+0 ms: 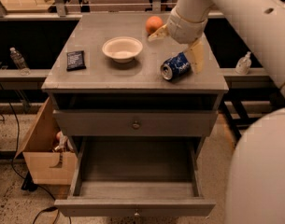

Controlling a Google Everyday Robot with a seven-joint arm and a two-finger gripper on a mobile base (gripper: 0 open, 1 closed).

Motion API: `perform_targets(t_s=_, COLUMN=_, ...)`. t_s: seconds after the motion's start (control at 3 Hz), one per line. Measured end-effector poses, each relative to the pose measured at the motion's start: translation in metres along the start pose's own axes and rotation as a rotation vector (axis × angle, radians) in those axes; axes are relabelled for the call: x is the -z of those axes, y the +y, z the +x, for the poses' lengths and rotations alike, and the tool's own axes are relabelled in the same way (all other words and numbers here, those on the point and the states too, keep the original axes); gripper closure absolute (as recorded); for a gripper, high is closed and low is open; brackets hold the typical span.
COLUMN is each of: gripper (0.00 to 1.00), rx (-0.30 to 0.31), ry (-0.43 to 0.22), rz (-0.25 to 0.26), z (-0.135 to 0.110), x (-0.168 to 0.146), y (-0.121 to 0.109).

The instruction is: Place pepsi can into middle drawer

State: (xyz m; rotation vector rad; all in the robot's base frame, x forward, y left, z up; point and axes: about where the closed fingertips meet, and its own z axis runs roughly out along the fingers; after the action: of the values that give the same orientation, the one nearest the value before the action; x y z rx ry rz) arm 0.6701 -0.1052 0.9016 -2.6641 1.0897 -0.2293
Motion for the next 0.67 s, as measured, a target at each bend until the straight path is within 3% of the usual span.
perform_targets(t_s=0.67, gripper=0.0, rx=-0.025, ry=-0.006, rz=-0.041, z=0.016, x=-0.037, y=-0.008)
